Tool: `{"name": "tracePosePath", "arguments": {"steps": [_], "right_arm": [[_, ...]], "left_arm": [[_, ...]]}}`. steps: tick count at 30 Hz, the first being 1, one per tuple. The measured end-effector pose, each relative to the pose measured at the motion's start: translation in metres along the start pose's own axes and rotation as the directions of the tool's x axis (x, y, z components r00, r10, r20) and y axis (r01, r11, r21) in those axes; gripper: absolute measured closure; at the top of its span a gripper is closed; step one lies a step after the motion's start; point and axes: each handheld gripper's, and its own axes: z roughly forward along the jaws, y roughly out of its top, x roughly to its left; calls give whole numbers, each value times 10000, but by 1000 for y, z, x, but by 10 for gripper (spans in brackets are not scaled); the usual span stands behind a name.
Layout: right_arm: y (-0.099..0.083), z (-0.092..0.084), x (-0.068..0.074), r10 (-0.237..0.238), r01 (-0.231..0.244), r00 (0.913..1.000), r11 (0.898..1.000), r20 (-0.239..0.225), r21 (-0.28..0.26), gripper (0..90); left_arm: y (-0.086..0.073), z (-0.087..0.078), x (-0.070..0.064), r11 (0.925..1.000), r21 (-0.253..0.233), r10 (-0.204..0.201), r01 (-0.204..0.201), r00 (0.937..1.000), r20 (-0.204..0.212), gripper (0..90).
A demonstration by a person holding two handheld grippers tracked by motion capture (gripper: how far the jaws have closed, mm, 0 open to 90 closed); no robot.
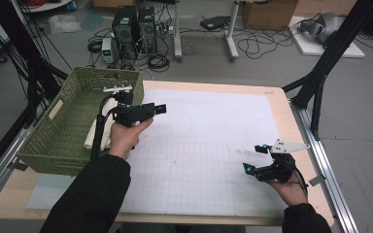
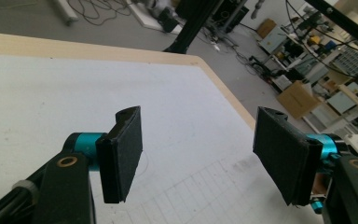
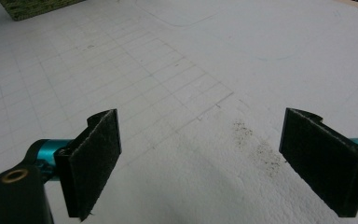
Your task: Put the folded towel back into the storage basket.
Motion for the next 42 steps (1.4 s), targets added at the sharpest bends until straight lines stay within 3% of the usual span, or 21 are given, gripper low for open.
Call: {"name": "tracePosePath", "arguments": {"steps": [15,27,42], "right_arm": [[0,0,0,-34,34,10000,10000,-23,-7,119],[2,-3,-1,13,-14,10000,9998,-27,-174,118],[2,-2,0,-10,9,10000,9999,-53,-152,118]], "left_arm": [[-15,6,-7,9998,-78,186,-189,9991,-384,329],[-26,7,-9,9989,138,448,-441,9976,-521,329],[-36,7,-11,9997,-21,244,-245,9993,-266,330]]}}
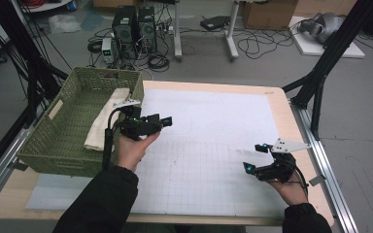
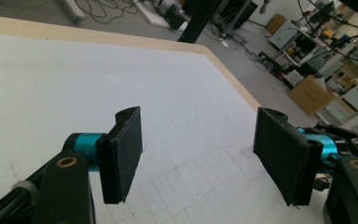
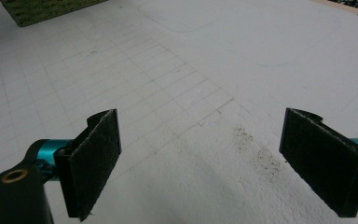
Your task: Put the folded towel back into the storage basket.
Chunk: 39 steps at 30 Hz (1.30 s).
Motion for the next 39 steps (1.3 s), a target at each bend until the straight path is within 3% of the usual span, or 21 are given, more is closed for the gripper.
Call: {"name": "tracePosePath", "arguments": {"steps": [17,39], "right_arm": [[0,0,0,35,-35,10000,10000,-63,-8,118],[0,1,0,-12,11,9999,10000,-104,-48,117]], "left_arm": [[-19,5,-4,10000,51,-39,38,9999,132,330],[-39,7,-9,9989,276,380,-377,9992,-78,328]]}}
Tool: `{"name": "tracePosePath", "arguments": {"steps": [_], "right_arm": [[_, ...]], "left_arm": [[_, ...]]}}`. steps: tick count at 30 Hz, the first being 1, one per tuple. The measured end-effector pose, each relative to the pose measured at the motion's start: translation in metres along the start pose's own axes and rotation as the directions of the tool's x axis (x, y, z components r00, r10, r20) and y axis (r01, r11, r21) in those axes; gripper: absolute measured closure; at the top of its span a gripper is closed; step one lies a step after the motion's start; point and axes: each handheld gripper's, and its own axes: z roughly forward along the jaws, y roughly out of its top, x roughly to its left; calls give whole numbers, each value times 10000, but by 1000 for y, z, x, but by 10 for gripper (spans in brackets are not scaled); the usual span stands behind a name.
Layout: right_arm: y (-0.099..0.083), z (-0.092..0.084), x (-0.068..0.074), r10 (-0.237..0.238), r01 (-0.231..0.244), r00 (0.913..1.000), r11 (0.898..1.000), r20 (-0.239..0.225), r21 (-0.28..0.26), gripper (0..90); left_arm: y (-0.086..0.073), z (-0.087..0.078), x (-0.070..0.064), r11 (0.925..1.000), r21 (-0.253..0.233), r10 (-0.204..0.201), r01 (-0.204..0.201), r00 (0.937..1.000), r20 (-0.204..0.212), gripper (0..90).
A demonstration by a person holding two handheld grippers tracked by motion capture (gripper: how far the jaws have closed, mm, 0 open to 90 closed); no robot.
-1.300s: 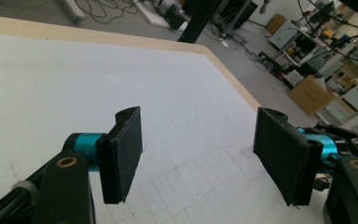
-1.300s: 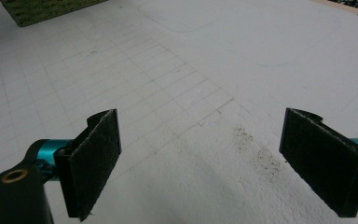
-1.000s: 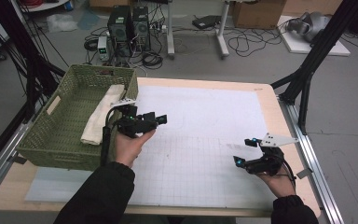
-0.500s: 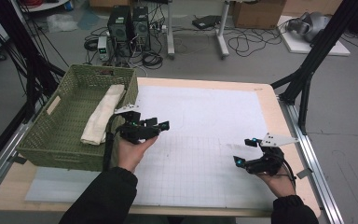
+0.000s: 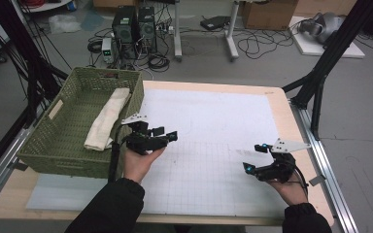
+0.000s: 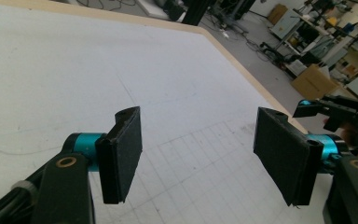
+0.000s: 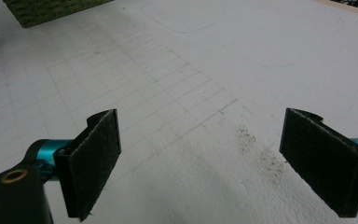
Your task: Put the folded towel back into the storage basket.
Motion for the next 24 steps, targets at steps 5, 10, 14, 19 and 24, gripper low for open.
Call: {"name": "tracePosePath", "arguments": {"steps": [5,10,14,19,24], "right_arm": [[0,0,0,-11,11,10000,10000,-15,31,117],[0,0,1,-1,1,10000,10000,-5,30,117],[0,0,1,39,-39,10000,10000,-26,53,117],[0,-1,2,-27,27,10000,10000,2,35,117],[0,-3,3,15,-15,10000,10000,13,12,117]], "left_arm": [[-4,1,-3,10000,31,53,-53,10000,3,328],[-8,1,-4,9999,62,129,-129,9999,-78,325],[-13,1,-7,9995,127,297,-295,9994,-152,325],[-21,2,-11,9985,298,460,-456,9988,-140,325],[-34,5,-15,9960,574,686,-678,9976,-119,321]]}}
